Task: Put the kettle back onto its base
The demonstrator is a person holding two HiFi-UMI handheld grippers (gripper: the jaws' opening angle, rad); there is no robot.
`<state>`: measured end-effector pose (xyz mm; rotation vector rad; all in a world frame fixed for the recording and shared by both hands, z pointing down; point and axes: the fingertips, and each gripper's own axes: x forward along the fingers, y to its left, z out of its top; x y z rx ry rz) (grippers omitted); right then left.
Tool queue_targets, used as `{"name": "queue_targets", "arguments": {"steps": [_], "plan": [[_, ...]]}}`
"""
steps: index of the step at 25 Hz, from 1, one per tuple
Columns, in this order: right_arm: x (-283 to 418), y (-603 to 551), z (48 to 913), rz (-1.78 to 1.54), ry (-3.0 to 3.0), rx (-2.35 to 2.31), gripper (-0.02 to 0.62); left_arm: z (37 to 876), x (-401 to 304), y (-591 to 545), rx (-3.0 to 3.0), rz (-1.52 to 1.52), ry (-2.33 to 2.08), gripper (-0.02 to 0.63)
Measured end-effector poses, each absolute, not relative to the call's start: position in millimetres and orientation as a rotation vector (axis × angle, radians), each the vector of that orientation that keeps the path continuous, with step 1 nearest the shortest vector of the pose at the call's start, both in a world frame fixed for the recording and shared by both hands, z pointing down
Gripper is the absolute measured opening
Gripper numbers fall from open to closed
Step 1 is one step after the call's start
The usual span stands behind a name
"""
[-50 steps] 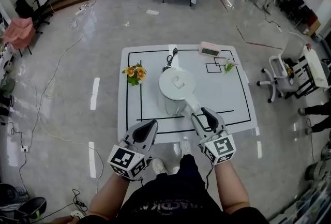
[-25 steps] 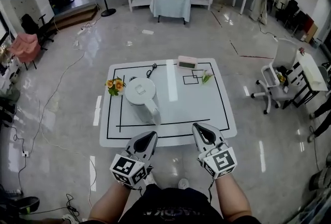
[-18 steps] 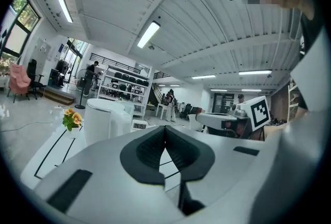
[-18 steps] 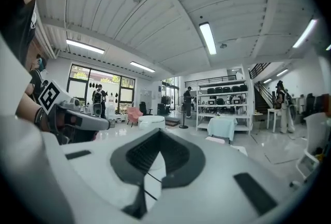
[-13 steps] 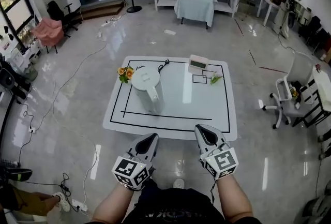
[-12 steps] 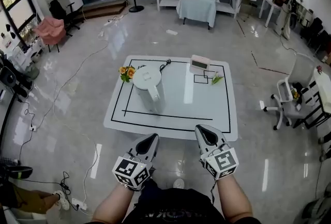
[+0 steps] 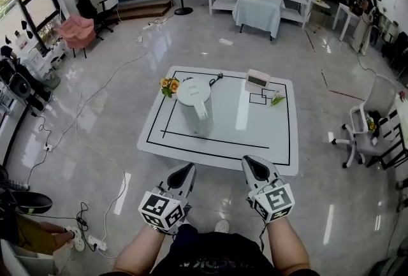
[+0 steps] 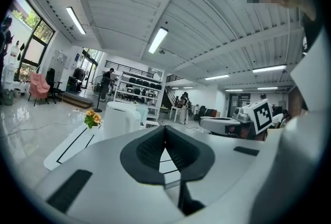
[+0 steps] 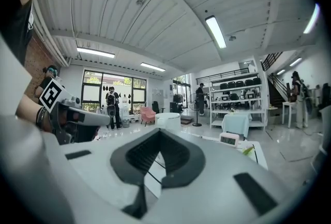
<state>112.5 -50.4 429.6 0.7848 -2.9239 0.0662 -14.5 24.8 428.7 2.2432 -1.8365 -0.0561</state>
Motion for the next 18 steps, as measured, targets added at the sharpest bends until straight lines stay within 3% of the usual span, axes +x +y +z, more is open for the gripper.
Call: {"name": "queue_targets", "arguments": {"steps": [18], "plan": [[112.9,-40.0,435.8,0.105,-2.936,0.761,0.002,424.1,-6.7,30.8,2.253,-0.051,-1.844,0.005]]}}
